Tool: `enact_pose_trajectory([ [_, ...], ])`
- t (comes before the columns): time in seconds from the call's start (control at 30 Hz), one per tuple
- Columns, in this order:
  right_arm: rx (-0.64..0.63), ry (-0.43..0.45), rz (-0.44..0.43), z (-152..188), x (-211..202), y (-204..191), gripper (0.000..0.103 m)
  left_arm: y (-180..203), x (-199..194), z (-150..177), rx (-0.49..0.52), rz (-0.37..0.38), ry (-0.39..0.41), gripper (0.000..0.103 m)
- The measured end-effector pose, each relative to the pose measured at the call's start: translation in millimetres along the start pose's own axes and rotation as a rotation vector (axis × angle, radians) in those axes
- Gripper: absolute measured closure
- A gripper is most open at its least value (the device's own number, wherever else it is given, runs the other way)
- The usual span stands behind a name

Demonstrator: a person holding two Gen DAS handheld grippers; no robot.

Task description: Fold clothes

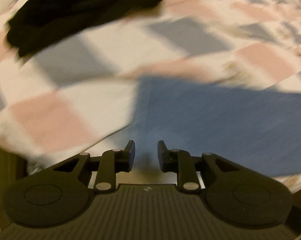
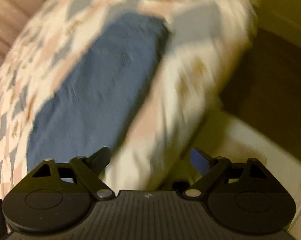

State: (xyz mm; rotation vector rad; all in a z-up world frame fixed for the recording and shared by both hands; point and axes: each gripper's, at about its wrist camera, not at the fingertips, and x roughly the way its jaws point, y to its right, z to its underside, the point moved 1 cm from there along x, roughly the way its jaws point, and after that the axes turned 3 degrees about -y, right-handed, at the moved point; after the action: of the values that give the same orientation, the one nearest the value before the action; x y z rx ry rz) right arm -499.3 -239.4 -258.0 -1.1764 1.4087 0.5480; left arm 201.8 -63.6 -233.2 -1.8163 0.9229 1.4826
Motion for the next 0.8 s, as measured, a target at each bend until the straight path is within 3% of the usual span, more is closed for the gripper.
enact_pose_trajectory([
  [0.07,-0.086,0.023,-0.030,-47.6,6.5,-8.4,0.029,52.5,-2.5,-19.1,0.011,0.080,0.021,0.081],
  [0.2,-0.198,0.062,-0.073,-149.0,24.3,-25.5,0.030,174.0,5.1,-51.4,0.063,0.258,0.019,0.073],
  [0.3,-0.225,0.047,-0.073,-218.2,50.5,-33.4,0.013,260.6,15.2,-74.6,0.138,0.346,0.011,0.073],
  [0.37,-0.233,0.022,-0.069,-253.7,75.0,-35.9,0.005,306.4,21.2,-89.2,0.158,0.413,0.007,0.071],
  [0.5,-0.201,-0.150,-0.062,-289.8,137.8,-34.9,0.006,378.1,47.5,-118.8,0.124,0.561,-0.046,0.057],
  [0.53,-0.183,-0.199,-0.084,-290.2,149.8,-31.8,0.018,390.2,56.7,-125.2,0.109,0.581,-0.068,0.056],
  [0.57,-0.165,-0.240,-0.113,-288.3,158.8,-27.9,0.042,402.3,65.9,-131.6,0.095,0.602,-0.089,0.056],
  [0.6,-0.155,-0.262,-0.147,-285.7,162.0,-23.6,0.055,414.3,75.0,-138.0,0.080,0.622,-0.110,0.055],
  [0.63,-0.151,-0.269,-0.187,-282.6,160.3,-19.2,0.074,425.3,84.1,-144.0,0.071,0.641,-0.133,0.055],
  [0.7,-0.151,-0.280,-0.250,-276.1,155.0,-10.1,0.080,442.3,101.5,-153.5,0.084,0.675,-0.186,0.055],
  [0.8,-0.130,-0.303,-0.278,-264.7,140.5,7.7,0.086,462.0,121.1,-156.3,0.138,0.713,-0.284,0.052],
])
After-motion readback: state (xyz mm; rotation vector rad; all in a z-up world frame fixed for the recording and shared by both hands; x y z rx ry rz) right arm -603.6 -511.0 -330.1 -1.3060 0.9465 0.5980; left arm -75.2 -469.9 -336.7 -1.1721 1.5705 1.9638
